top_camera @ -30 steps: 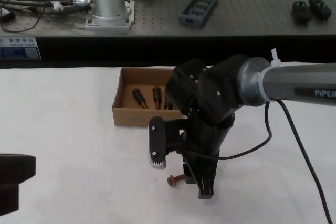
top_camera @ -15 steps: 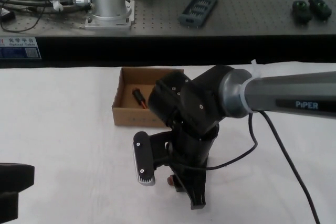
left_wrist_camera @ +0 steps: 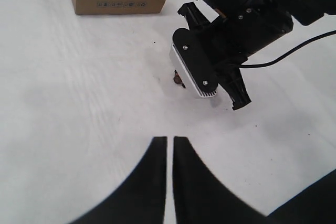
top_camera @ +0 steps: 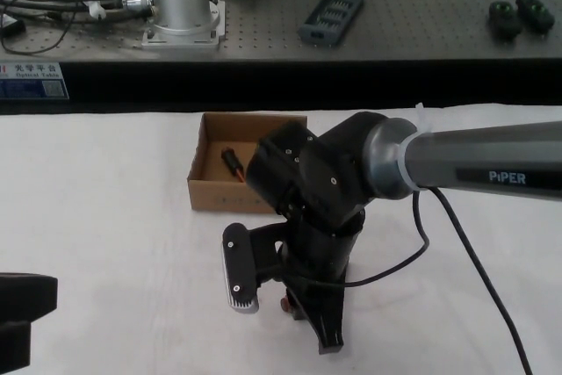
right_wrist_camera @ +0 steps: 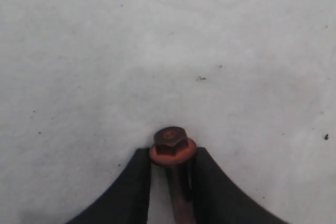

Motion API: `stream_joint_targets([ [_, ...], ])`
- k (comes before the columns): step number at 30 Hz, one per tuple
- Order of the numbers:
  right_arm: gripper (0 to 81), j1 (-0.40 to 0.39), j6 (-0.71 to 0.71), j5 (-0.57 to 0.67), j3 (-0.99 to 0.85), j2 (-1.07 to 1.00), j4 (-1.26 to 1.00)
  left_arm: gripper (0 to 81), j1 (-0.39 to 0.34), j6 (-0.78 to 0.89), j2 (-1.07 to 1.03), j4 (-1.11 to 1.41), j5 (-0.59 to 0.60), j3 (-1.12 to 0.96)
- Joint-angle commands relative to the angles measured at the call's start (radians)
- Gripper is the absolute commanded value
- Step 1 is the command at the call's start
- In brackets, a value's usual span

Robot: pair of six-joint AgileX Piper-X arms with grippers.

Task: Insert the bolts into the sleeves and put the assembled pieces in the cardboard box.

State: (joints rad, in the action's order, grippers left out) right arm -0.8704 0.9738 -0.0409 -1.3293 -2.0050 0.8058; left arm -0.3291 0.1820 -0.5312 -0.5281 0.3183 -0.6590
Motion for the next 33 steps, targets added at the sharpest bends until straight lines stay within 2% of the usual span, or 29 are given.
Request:
stream_joint_targets([
  [1,16.5,0.0,-0.066,0.01,-0.005,-0.024,-0.032,3.1,0.002,-0.01,0.008,-0.004,0.001,-0.003],
  [6,8.5,0.0,-0.189,0.013,-0.005,-0.024,-0.032,3.1,0.002,-0.01,0.008,-0.004,0.001,-0.003],
  [11,6.1,0.0,-0.361,0.022,-0.005,-0.014,-0.061,3.1,0.002,-0.01,0.008,-0.004,0.001,-0.003],
  [13,6.1,0.0,-0.447,0.058,-0.005,0.002,-0.081,3.1,0.002,-0.01,0.008,-0.001,0.01,-0.003],
  [16,6.1,0.005,-0.65,0.118,-0.005,0.049,-0.128,3.1,0.002,-0.016,0.008,-0.001,0.025,-0.003],
  [19,6.1,0.007,-0.814,0.146,0.001,0.113,-0.172,3.1,0.002,-0.055,0.008,0.014,0.086,-0.003],
  [27,6.1,0.009,-0.947,0.107,0.015,0.3,-0.145,3.1,0.002,-0.078,-0.106,0.07,0.192,-0.003],
  [30,6.1,0.02,-0.983,0.095,0.083,0.392,-0.147,3.1,0.002,-0.079,-0.176,0.119,0.241,-0.019],
  [33,6.1,0.033,-0.989,0.078,0.196,0.494,-0.147,3.4,-0.01,-0.079,-0.251,0.119,0.239,-0.056],
])
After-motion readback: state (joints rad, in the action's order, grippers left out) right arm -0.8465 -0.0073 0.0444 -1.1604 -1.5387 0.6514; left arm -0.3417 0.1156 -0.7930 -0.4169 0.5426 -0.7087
